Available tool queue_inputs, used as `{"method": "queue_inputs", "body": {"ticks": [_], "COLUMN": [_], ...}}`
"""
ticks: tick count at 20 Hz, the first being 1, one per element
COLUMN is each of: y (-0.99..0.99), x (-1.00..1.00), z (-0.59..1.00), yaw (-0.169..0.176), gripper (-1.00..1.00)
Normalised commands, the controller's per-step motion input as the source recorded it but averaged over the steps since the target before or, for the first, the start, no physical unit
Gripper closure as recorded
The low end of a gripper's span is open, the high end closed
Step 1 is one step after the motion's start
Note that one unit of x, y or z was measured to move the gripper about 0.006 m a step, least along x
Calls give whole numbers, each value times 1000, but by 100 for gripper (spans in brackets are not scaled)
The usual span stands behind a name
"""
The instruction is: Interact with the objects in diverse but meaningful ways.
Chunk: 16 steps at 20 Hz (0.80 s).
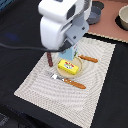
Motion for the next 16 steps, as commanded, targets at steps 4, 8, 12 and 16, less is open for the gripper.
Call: {"method": "queue_inputs", "body": {"ticks": [4, 8, 12, 16], "y": [-752, -569, -239, -242], "x": [259, 371, 336, 64], "z": [-221, -290, -341, -431], "yaw": [0, 0, 0, 0], "gripper": [100, 100, 100, 100]}}
